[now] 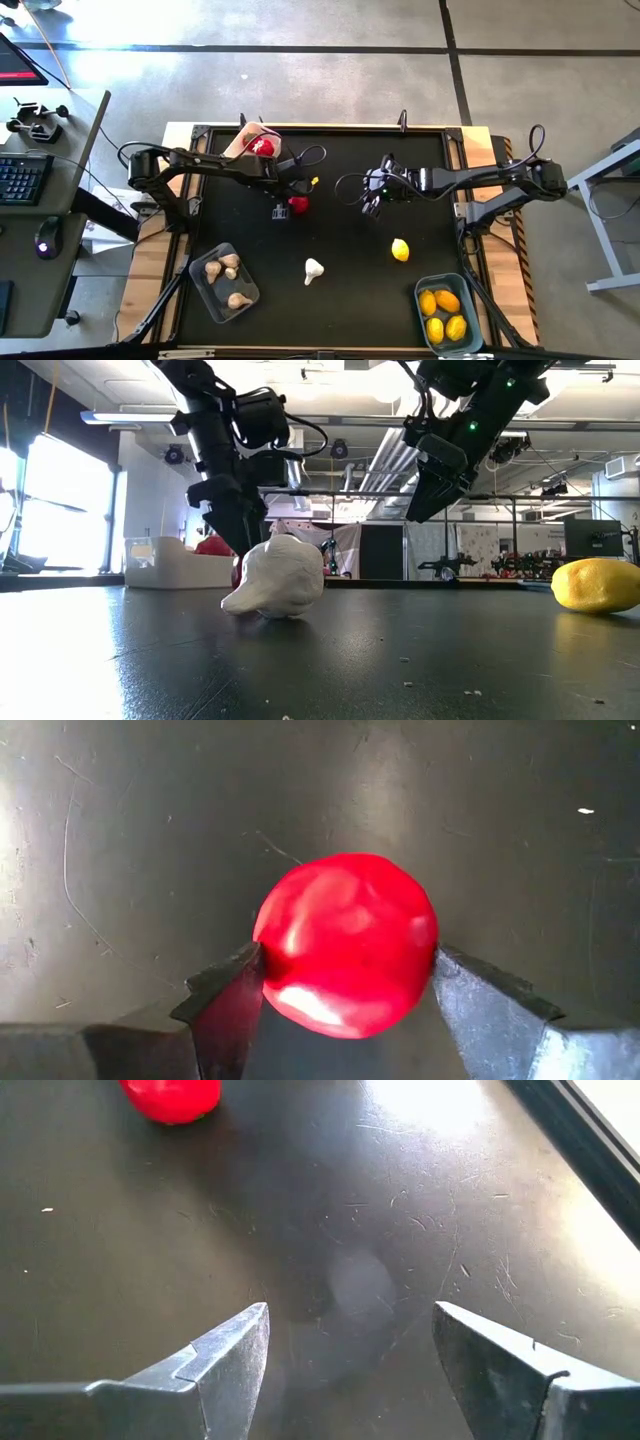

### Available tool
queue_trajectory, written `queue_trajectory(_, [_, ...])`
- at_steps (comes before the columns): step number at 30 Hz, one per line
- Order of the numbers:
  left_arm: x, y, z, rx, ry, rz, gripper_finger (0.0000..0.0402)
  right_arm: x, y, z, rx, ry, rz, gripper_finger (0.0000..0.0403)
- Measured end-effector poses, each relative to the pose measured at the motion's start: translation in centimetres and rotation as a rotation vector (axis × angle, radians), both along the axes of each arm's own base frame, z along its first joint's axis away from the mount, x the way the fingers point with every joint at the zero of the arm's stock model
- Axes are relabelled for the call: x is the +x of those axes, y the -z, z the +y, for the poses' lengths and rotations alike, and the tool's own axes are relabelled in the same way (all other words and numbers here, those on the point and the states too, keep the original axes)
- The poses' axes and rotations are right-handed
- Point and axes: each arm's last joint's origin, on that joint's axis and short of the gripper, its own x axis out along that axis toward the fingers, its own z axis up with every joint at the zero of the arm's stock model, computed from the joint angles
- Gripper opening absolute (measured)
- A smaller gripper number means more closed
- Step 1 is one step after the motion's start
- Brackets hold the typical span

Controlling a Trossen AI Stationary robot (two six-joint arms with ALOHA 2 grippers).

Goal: Sort produce into baskets
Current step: Put the red tomato into the white bin

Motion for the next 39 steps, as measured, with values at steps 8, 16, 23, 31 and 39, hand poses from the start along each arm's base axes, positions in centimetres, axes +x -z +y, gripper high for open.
queue_trajectory(8, [-0.1,0.0,0.0,0.000,0.007,0.011,0.0223,0.0,0.0,0.0,0.000,0.000,-0.001,0.0272])
queue_trajectory(16, [-0.2,0.1,0.0,0.008,0.035,0.018,0.0172,0.0,0.0,0.0,0.000,0.000,-0.001,0.0272])
queue_trajectory(23, [-0.2,-0.2,0.0,0.008,0.038,0.028,0.0167,0.0,0.0,0.0,0.000,0.000,0.000,0.0272])
queue_trajectory(31, [-0.7,-2.7,0.1,0.002,0.029,0.069,0.0165,0.0,0.0,0.0,0.000,0.000,0.006,0.0272])
queue_trajectory(39, [-2.6,-6.8,1.0,0.020,-0.075,-0.041,0.0165,0.0,0.0,0.0,-0.004,-0.006,0.009,0.0272])
